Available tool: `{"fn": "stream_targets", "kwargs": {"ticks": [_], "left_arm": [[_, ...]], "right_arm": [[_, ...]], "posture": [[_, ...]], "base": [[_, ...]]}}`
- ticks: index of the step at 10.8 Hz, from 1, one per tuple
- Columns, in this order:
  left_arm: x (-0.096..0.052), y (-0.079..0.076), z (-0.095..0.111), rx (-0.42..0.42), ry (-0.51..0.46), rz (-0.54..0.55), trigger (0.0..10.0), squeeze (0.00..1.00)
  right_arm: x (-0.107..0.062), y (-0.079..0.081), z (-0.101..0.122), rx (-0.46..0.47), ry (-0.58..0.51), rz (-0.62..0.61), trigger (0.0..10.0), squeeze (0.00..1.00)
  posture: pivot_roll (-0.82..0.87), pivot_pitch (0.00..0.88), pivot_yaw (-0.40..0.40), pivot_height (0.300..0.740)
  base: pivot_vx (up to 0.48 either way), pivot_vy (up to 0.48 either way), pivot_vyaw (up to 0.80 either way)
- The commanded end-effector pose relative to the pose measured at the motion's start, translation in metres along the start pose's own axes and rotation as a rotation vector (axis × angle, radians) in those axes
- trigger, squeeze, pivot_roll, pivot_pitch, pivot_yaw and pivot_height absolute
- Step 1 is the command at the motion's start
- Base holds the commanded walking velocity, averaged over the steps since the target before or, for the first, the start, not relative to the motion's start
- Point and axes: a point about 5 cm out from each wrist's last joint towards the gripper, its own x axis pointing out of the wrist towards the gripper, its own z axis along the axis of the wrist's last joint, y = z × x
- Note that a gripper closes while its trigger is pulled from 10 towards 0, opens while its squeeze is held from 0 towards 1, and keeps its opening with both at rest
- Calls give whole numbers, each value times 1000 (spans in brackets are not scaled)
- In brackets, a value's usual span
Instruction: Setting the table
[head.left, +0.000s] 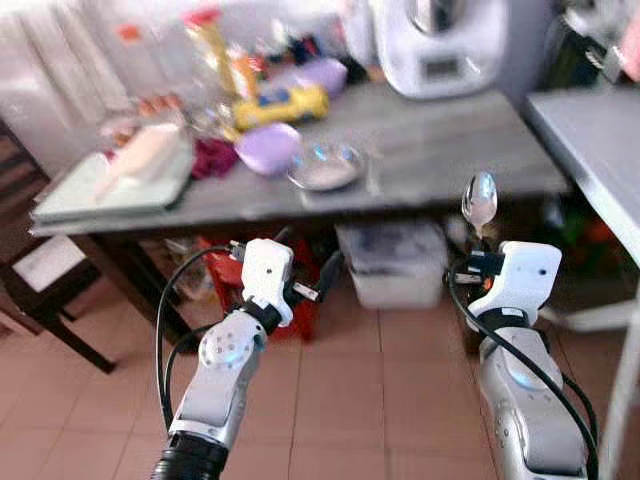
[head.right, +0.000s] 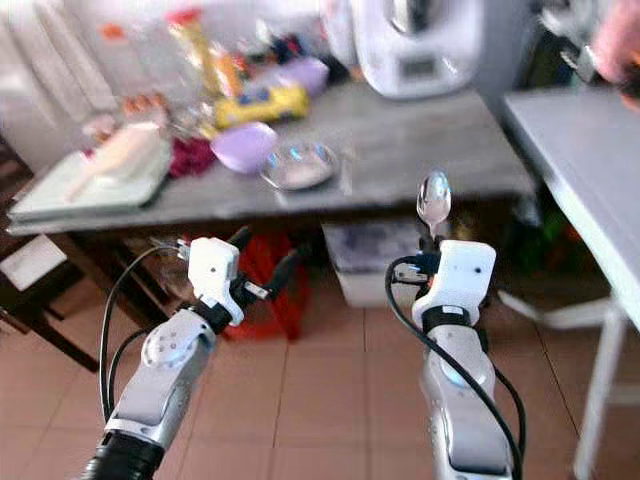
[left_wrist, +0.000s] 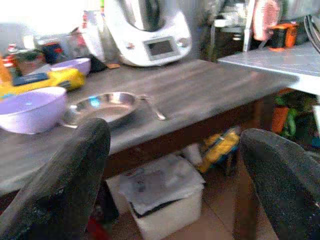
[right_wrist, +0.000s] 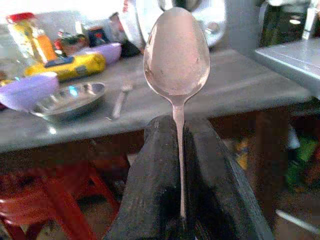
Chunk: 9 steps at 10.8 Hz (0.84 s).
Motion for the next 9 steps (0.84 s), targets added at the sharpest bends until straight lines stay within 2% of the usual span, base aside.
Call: {"fn": "stream_targets", "kwargs": {"ticks": [1, 5, 9], "left_arm": [[-6, 10, -2, 9, 18, 30, 10000, 0], [-7, 8, -3, 3, 20, 20, 10000, 0], [-17, 11, -8, 12, 48, -9, 10000, 0]], "right_arm": [[1, 12, 6, 20, -26, 38, 10000, 0], [2, 10, 7, 12, -26, 27, 10000, 0], [2, 7, 6, 6, -24, 22, 10000, 0]], "posture": [[-153, 43, 155, 740], [-157, 45, 154, 740], [-158, 43, 151, 740]], "base": [[480, 0, 0], [480, 0, 0], [480, 0, 0]]}}
